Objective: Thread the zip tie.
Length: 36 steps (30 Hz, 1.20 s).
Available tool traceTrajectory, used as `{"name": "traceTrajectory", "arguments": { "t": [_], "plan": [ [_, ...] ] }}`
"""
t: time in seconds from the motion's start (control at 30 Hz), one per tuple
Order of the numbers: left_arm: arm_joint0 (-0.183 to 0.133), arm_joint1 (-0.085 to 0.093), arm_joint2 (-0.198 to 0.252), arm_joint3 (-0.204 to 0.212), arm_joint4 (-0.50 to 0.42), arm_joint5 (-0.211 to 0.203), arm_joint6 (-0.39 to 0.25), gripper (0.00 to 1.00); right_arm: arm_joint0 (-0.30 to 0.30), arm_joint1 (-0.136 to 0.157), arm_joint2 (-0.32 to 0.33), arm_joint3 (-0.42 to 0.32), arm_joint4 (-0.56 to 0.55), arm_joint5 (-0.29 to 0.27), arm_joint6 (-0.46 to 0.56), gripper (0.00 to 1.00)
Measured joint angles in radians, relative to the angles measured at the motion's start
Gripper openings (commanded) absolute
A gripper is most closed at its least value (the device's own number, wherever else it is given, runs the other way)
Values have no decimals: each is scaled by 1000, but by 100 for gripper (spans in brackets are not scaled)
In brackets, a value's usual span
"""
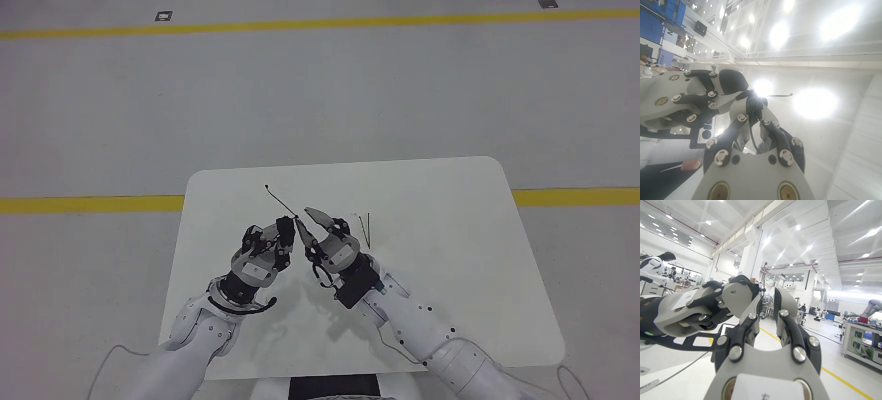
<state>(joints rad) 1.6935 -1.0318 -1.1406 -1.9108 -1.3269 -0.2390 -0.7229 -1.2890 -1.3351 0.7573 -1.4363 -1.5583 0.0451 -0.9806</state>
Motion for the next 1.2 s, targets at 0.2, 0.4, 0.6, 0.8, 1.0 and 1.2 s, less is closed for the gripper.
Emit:
{"name": "traceTrajectory", "arguments": {
  "t": [0.2, 0.4, 0.6, 0.8, 1.0, 1.2],
  "plan": [
    [0, 0, 0, 0, 0, 0, 0, 0, 0, -6, 4, 1, -9, -8, -1, 13],
    [0, 0, 0, 0, 0, 0, 0, 0, 0, -9, 4, -3, -12, -11, 1, 9],
    [0, 0, 0, 0, 0, 0, 0, 0, 1, -10, 2, -1, -12, -12, 4, 0],
    [0, 0, 0, 0, 0, 0, 0, 0, 1, -11, 0, 0, -12, -12, 7, 0],
    [0, 0, 0, 0, 0, 0, 0, 0, 2, -5, -5, 10, -12, -3, 10, 0],
    [0, 0, 0, 0, 0, 0, 0, 0, 5, 13, -21, 25, -12, 13, 12, 0]
  ]
}}
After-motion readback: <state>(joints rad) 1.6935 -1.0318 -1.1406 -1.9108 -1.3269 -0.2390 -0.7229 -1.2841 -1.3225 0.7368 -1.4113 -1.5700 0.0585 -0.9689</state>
